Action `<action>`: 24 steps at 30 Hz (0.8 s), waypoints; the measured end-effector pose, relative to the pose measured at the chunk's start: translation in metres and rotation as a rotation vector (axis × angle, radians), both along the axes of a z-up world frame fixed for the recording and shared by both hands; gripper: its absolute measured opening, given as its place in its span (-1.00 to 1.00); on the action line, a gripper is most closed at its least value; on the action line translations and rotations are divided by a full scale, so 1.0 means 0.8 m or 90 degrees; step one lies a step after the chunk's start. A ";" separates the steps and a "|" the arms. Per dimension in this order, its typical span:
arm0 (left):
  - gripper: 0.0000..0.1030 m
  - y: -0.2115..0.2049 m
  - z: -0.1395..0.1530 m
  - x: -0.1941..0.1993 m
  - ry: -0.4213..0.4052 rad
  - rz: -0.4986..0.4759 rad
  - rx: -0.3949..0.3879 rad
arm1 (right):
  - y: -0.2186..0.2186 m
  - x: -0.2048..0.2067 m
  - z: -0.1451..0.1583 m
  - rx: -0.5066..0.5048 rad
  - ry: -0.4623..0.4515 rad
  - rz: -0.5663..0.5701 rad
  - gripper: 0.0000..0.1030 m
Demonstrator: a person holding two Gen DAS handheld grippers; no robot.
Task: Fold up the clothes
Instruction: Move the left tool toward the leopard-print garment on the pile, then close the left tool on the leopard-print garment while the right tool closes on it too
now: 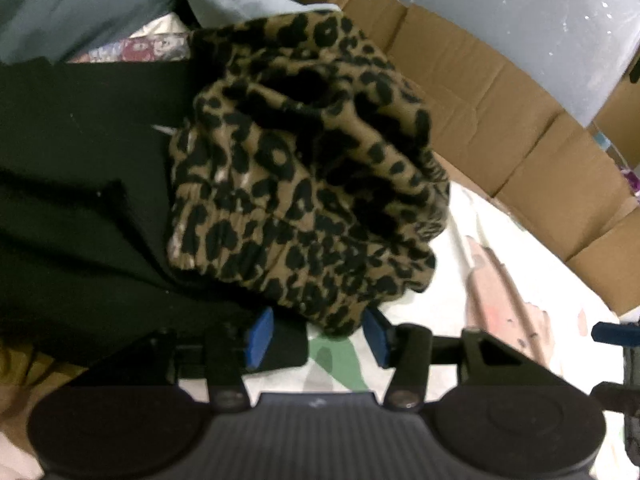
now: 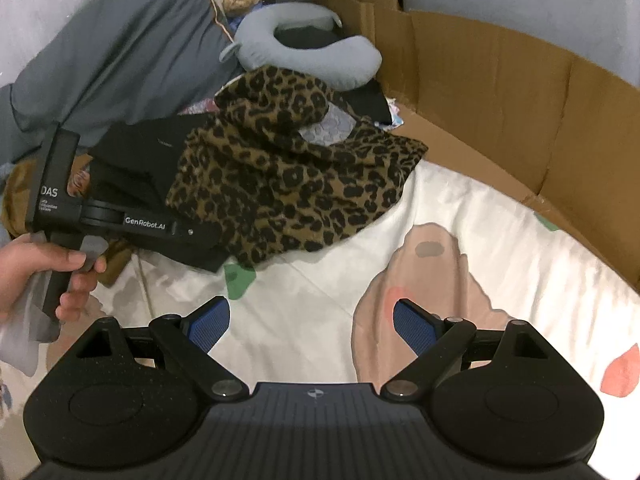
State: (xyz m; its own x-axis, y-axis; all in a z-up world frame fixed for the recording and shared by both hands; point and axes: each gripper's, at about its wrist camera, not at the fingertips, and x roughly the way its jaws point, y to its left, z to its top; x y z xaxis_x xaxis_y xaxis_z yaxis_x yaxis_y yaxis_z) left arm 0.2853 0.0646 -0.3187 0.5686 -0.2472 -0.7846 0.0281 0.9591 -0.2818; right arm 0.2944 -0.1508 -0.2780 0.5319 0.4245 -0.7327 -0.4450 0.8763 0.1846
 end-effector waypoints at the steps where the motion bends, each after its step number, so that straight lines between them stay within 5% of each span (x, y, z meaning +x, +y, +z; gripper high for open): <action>1: 0.04 0.000 -0.006 0.002 0.001 0.002 0.000 | 0.001 0.002 -0.007 -0.001 -0.001 0.002 0.79; 8: 0.15 0.001 -0.030 0.001 -0.072 -0.020 -0.004 | 0.016 0.022 -0.043 0.002 -0.025 0.020 0.79; 13: 0.09 0.007 -0.033 0.003 -0.071 -0.010 -0.049 | 0.029 0.039 -0.071 0.000 -0.029 0.026 0.79; 16: -0.16 0.003 -0.027 0.004 -0.077 -0.026 -0.057 | 0.035 0.046 -0.077 0.007 -0.040 0.022 0.79; 19: -0.79 0.001 -0.026 0.005 -0.076 -0.024 -0.065 | 0.044 0.051 -0.079 0.007 -0.047 0.024 0.79; 24: -0.88 0.004 -0.005 -0.006 -0.098 -0.034 -0.085 | 0.064 0.047 -0.074 0.002 -0.067 0.053 0.78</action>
